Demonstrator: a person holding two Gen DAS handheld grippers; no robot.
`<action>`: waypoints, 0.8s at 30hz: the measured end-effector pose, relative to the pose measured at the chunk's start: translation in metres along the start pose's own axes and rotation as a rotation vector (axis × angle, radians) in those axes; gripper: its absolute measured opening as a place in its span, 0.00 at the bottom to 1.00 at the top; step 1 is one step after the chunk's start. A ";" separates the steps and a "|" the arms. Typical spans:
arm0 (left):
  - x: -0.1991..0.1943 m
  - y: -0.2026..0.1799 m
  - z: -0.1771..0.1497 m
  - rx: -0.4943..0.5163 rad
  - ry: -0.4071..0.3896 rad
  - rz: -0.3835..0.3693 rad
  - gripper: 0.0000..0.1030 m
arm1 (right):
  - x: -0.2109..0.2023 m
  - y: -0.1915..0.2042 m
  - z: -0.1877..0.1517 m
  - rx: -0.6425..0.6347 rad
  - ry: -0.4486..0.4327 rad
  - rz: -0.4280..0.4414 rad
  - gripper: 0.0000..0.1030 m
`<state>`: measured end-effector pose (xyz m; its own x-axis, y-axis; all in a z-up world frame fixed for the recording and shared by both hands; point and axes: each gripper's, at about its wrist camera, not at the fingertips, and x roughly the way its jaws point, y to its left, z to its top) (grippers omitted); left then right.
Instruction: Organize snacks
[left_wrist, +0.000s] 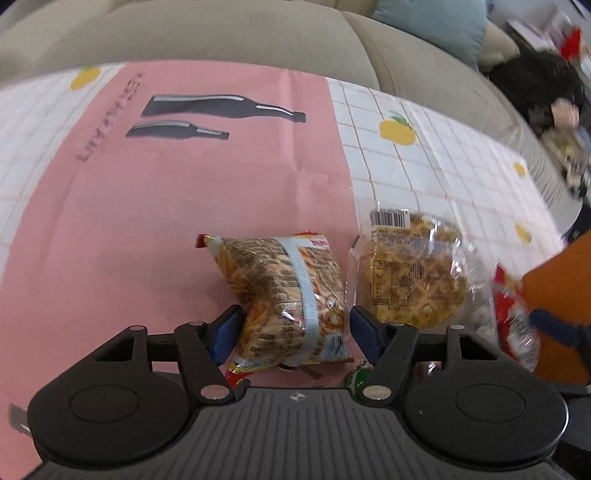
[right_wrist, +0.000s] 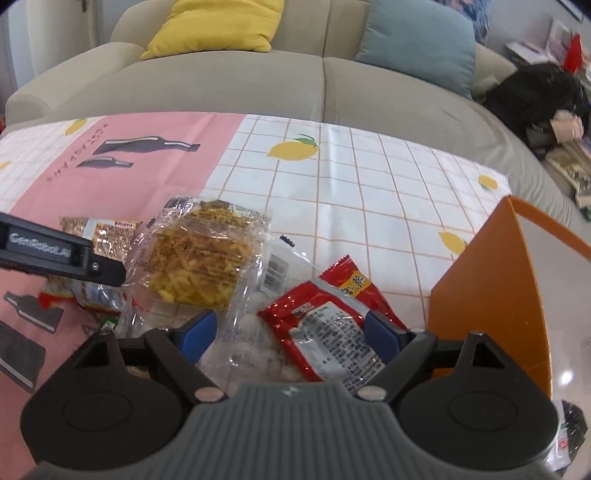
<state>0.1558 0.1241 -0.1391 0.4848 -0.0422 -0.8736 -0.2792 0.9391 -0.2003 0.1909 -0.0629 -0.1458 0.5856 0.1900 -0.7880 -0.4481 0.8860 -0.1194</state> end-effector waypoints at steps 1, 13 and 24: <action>0.000 -0.003 -0.001 0.023 -0.003 0.010 0.70 | -0.003 0.003 -0.002 -0.018 -0.018 -0.015 0.82; -0.008 -0.010 -0.004 0.078 -0.006 0.024 0.53 | -0.032 0.035 -0.016 -0.167 -0.123 -0.100 0.49; -0.006 -0.011 -0.005 0.088 0.010 0.026 0.53 | -0.002 0.041 -0.030 -0.108 0.008 -0.102 0.52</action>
<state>0.1515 0.1123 -0.1341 0.4695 -0.0201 -0.8827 -0.2175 0.9663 -0.1377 0.1513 -0.0394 -0.1676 0.6265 0.0971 -0.7733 -0.4568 0.8497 -0.2634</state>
